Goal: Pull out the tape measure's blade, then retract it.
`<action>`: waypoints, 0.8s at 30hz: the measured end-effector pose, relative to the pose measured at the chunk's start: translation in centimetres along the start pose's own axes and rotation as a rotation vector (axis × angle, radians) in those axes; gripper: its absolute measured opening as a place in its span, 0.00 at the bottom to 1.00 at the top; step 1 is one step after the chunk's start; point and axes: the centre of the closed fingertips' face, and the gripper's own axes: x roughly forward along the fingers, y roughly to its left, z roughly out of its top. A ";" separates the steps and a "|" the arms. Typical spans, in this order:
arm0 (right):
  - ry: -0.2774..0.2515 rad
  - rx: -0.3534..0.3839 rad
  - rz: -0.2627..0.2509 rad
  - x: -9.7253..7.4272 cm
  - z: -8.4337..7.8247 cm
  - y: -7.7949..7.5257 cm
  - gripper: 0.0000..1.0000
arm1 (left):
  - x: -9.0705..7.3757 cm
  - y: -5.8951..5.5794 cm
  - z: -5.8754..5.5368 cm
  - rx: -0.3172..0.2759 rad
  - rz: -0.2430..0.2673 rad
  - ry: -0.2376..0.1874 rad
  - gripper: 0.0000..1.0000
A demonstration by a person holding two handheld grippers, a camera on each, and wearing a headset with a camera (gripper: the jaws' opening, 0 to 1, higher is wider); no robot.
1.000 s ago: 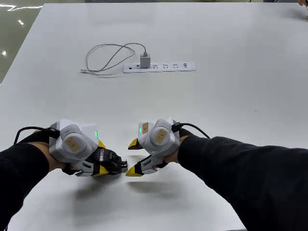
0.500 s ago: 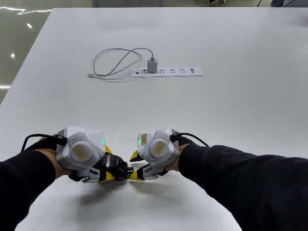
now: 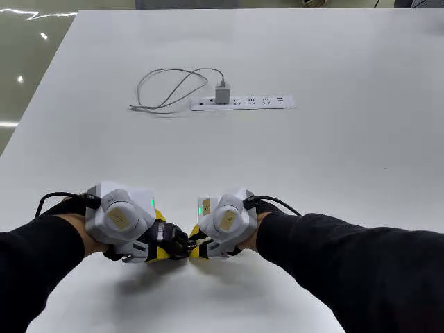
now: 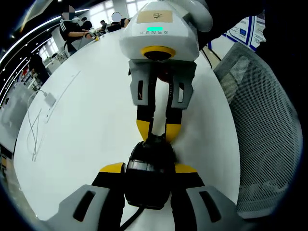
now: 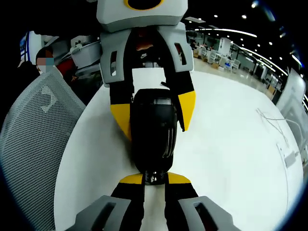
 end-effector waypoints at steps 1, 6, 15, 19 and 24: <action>0.001 -0.010 -0.003 0.0 0.1 -0.2 0.12 | 0.0 0.0 0.0 0.000 0.001 -0.003 0.32; 0.001 -0.053 0.023 0.0 0.1 0.0 0.10 | 0.0 0.0 0.0 0.003 -0.003 0.000 0.31; 0.001 -0.032 0.038 -0.3 -0.2 0.2 0.09 | 0.0 -0.1 -0.1 0.017 -0.017 0.015 0.31; 0.001 -0.021 0.035 -0.3 -0.2 0.2 0.09 | 0.0 -0.1 -0.1 0.015 -0.015 0.011 0.31; 0.005 -0.020 0.032 -0.5 -0.4 0.1 0.09 | 0.0 -0.1 -0.1 0.010 -0.011 0.010 0.31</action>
